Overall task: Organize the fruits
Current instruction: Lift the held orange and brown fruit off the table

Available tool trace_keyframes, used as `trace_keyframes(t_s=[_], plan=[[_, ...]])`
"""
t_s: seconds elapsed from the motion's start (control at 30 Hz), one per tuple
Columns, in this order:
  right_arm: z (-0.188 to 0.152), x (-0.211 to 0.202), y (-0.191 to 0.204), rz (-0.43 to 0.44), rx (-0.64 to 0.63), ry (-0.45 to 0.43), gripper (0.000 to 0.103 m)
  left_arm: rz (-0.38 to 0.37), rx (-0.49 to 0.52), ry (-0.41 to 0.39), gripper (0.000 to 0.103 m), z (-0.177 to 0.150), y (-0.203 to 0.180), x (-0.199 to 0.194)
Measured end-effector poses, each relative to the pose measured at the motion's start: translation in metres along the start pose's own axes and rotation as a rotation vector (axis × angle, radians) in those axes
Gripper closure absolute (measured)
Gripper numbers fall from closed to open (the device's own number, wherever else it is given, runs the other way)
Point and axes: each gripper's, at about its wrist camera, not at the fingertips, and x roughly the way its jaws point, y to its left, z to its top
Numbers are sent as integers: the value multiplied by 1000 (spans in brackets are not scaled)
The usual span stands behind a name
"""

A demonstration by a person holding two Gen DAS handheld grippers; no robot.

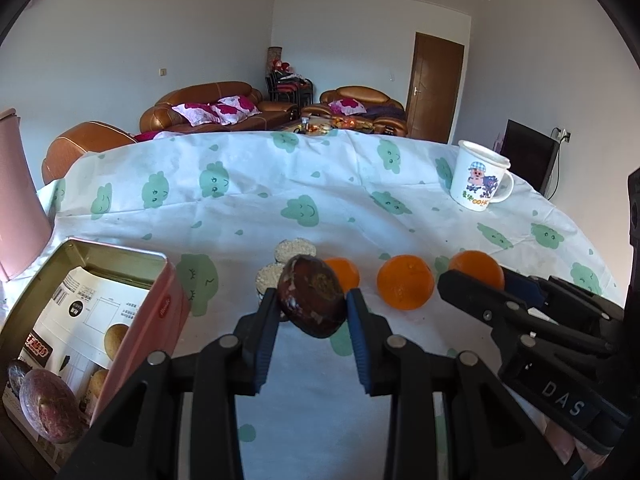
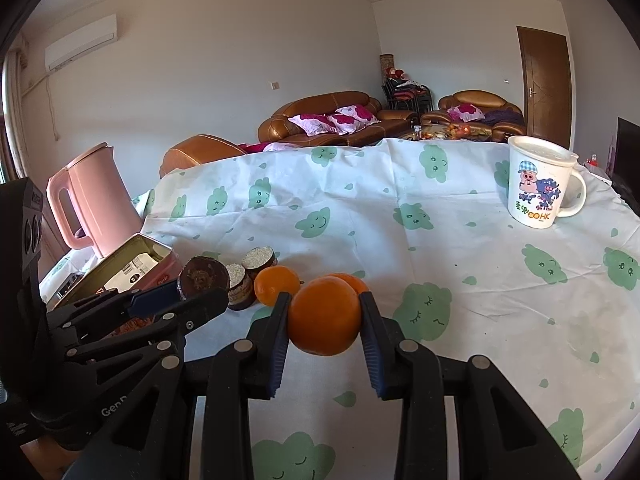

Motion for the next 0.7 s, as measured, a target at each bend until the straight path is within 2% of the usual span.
trace_keyframes(t_s=[0.7], plan=[[-2,-15,6,17,-38,-76,68,45,30,-115,68,-1,-6,-21]])
